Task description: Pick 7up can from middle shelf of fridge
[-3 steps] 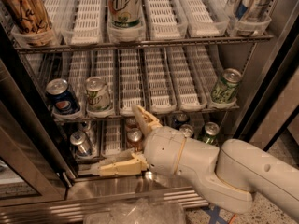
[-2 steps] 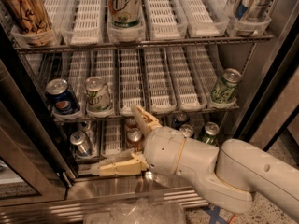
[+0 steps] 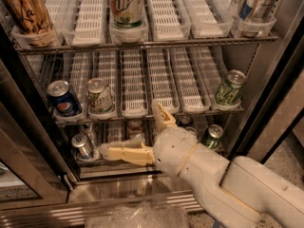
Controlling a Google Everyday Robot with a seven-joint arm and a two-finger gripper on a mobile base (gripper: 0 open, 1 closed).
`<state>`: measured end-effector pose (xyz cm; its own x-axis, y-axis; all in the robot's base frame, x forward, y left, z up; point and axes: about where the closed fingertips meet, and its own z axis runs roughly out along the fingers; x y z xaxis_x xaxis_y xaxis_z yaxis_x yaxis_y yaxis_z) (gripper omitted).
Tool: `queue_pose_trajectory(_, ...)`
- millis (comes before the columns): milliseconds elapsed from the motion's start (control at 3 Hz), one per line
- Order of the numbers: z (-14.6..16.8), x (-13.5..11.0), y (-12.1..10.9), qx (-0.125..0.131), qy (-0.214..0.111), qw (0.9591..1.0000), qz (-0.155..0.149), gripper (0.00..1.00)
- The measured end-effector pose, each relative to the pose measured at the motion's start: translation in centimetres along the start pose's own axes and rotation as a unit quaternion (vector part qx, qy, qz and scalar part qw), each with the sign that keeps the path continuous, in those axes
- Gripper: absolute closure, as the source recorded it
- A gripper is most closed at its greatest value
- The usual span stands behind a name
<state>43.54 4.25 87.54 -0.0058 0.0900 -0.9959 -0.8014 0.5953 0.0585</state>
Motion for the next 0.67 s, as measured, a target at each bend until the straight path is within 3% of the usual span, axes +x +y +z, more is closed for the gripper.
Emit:
queue_pose_trajectory(333,0.41,0.29,-0.63,0.023,0.007,0.9996,0.011,0.0)
queue_pose_trajectory(667,0.41,0.29,-0.63,0.023,0.007,0.9996,0.011,0.0)
